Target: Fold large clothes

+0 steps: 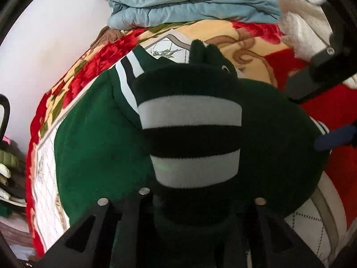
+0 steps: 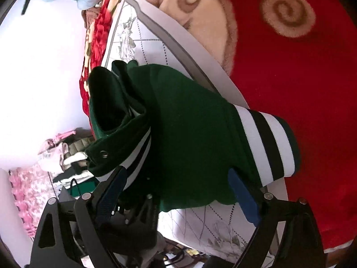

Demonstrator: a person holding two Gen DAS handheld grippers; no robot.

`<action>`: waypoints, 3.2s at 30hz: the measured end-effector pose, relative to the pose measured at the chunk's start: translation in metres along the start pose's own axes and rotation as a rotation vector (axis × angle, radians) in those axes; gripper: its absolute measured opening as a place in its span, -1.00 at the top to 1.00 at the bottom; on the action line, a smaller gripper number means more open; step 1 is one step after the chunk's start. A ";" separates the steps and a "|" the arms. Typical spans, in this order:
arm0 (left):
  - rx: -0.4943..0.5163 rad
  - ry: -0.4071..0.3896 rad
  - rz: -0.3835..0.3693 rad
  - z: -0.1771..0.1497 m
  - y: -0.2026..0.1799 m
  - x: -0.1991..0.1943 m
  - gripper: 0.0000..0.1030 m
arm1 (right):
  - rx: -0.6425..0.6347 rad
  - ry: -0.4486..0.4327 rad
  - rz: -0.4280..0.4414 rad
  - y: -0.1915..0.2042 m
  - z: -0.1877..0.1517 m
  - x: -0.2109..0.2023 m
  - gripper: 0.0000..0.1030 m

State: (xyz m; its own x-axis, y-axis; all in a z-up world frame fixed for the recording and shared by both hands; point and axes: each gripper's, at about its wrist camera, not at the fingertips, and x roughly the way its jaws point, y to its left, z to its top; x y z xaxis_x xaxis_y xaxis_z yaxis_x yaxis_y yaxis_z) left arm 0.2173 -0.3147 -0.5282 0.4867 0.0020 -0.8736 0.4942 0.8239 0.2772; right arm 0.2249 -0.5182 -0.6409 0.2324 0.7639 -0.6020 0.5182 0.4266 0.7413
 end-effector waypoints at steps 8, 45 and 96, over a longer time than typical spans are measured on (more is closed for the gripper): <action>0.020 -0.034 -0.206 -0.014 0.002 -0.061 -0.95 | -0.158 -0.007 -0.035 0.064 0.001 -0.014 -0.82; -0.661 0.247 0.076 -0.059 0.199 -0.018 -0.95 | -0.343 -0.084 -0.415 0.144 -0.008 0.015 0.03; -0.810 0.096 -0.365 -0.052 0.296 0.044 0.08 | -0.370 0.299 -0.027 0.129 0.031 0.165 0.10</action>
State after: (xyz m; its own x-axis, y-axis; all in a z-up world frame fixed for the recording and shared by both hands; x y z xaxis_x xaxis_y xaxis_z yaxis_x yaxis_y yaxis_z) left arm 0.3477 -0.0414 -0.5054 0.3186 -0.3210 -0.8919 -0.0715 0.9301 -0.3603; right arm 0.3556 -0.3524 -0.6534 -0.0520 0.8330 -0.5508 0.1804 0.5503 0.8153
